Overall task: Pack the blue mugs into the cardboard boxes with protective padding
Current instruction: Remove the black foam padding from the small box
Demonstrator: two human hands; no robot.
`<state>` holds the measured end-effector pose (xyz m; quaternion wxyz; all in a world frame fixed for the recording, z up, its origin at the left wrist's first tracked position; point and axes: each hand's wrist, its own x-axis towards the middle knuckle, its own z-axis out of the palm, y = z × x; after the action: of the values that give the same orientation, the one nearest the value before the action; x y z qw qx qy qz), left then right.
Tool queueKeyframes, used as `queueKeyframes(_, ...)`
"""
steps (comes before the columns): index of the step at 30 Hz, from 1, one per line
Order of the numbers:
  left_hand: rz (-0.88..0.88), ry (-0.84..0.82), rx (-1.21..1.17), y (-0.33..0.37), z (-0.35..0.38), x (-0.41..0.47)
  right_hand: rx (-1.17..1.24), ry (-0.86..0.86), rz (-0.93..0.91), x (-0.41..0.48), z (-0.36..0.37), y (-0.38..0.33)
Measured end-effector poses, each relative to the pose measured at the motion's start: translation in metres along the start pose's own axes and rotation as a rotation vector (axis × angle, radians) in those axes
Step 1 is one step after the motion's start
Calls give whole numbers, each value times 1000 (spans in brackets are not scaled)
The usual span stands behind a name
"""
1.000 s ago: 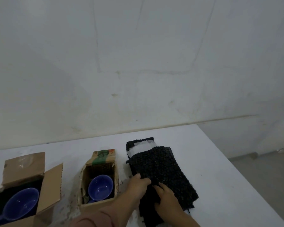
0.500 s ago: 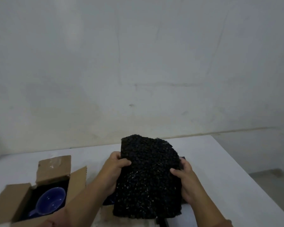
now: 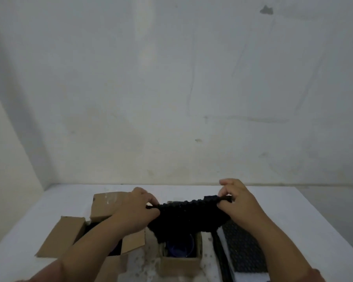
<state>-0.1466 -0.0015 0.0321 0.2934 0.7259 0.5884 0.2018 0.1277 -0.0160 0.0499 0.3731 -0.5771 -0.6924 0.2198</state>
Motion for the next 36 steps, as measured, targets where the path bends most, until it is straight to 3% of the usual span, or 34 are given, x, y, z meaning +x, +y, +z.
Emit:
queueKeyframes(3, 40, -186, -3, 11, -2, -2, 57, -173, -49, 13, 3, -25)
queueKeyframes(6, 129, -126, -10, 25, 2, 3, 89, -136, -78, 26, 13, -43)
queueKeyframes(8, 39, -51, -282, 23, 1, 6, 152, 43, -23, 30, 16, -37)
queueKeyframes(10, -64, -57, -666, 13, 0, 9, 343, 80, 211, 26, 20, -23)
queueKeyframes(12, -117, -119, -904, 4, 1, 10, 619, -158, 404, 13, 37, -6)
queueKeyframes(14, -152, -176, -1009, -3, 5, 11, 850, -347, 443, 2, 58, 5)
queueKeyframes(16, -172, -212, -1026, -9, 8, 11, 955, -326, 427, -3, 72, 8)
queueKeyframes(19, -179, -244, -1042, -20, 9, 10, 919, -206, 401, 0, 72, 12)
queueKeyframes(23, -210, -283, -1261, -35, 8, 9, 693, -307, 314, 4, 57, 11)
queueKeyframes(26, -207, -444, -1067, -35, 12, 5, 497, -394, 237, 4, 46, 6)
queueKeyframes(28, -224, -435, -963, -33, 16, 6, 606, -406, 239, 3, 42, 6)
queueKeyframes(31, -241, -333, -1078, -34, 23, 7, 834, -393, 357, -2, 46, 16)
queueKeyframes(36, -233, -290, -1121, -32, 29, 5, 853, -382, 421, -14, 59, 28)
